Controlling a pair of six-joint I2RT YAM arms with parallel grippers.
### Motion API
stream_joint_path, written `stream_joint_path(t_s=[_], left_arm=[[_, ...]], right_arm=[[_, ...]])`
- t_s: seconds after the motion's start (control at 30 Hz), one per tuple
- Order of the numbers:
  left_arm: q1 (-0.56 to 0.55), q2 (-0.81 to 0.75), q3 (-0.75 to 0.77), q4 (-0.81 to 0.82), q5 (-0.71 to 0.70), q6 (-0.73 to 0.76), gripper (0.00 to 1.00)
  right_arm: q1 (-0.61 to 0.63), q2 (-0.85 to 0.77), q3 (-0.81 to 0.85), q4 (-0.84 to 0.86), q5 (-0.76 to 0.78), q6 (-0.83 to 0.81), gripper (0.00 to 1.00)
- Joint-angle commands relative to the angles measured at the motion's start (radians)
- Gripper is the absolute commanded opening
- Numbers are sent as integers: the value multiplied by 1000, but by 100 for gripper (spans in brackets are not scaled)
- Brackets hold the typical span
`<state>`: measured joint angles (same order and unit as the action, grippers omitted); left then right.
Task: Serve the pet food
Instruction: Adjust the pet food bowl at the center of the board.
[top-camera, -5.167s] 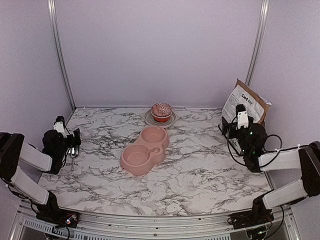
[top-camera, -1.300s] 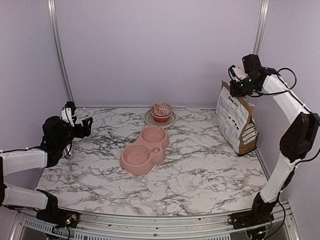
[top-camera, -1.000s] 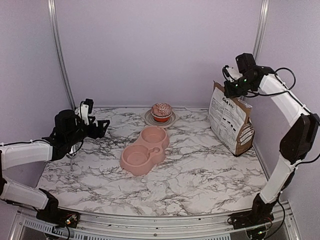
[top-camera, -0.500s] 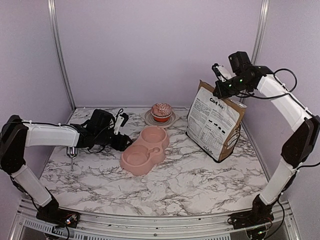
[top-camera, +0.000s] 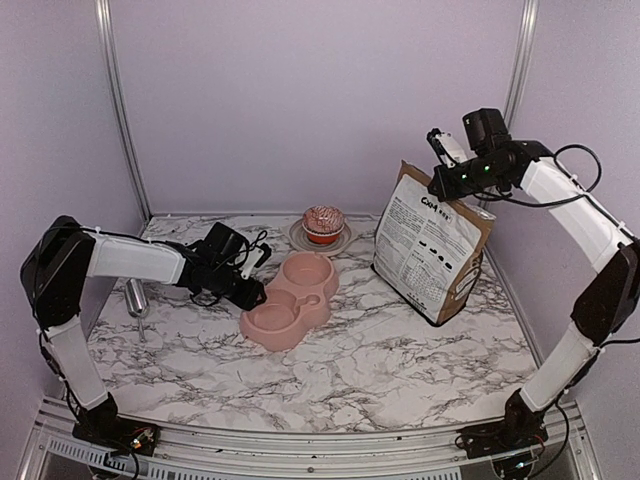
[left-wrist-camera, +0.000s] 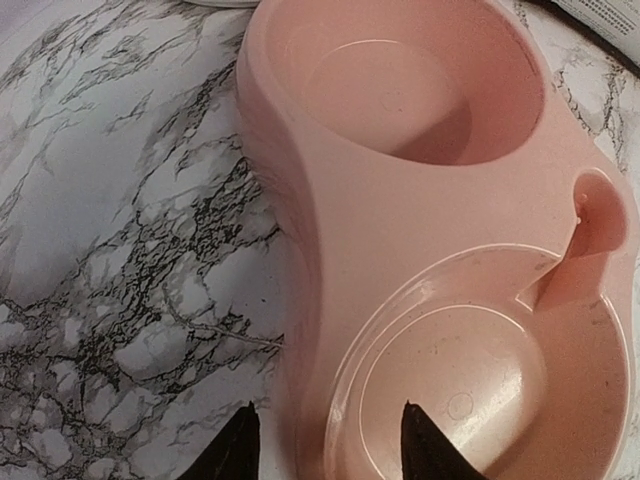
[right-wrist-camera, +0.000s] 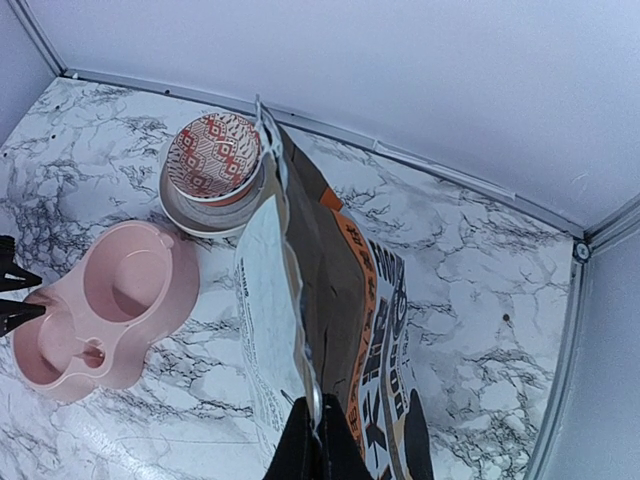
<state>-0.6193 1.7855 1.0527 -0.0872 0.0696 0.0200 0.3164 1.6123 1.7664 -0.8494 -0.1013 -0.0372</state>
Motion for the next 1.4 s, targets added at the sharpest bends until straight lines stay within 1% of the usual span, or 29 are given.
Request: stream_joint_path(t_s=[0.0,0.07,0.2,0.3,0.37,0.47,0.5,0.63,0.83,0.93,1.07,1.27,1.37], left_arm=[[-2,38,43,-41,-16,22,45],[-2,47,50,-40,-19,21,41],[-1,73,61,-40,-12,26,37],[-1,89,66,-40,-3,32,32],[-2,98,66,-42,-5,35,26],[-1,100,65,-43,-20,36,12],[-1,97,62,-43,-30,37,9],[0,76,45,-47,-71,37,3],[24,3,-14,-46,-147,11,1],[67,-38,-40,-48,-203,-22,3],[136,-79,-56,-51,-241,-75,5],[218,-92,-63,-71,-336,-142,4],[252,-94,-64,-89,-371,-202,5]], right_arm=[[6,-108,36,208,-16,-14,0],[5,-111,29,214,-17,-18,0],[5,-109,25,219,-18,-22,0],[6,-107,25,220,-18,-25,0],[6,-107,24,223,-18,-25,0],[6,-107,22,227,-18,-25,0],[6,-107,20,230,-19,-24,0],[5,-107,19,240,-22,-26,0],[6,-109,-12,248,-24,-31,0],[5,-115,-21,258,-29,-37,0],[6,-122,-31,269,-38,-39,0],[6,-140,-50,277,-37,-44,0],[5,-152,-61,283,-34,-45,0]])
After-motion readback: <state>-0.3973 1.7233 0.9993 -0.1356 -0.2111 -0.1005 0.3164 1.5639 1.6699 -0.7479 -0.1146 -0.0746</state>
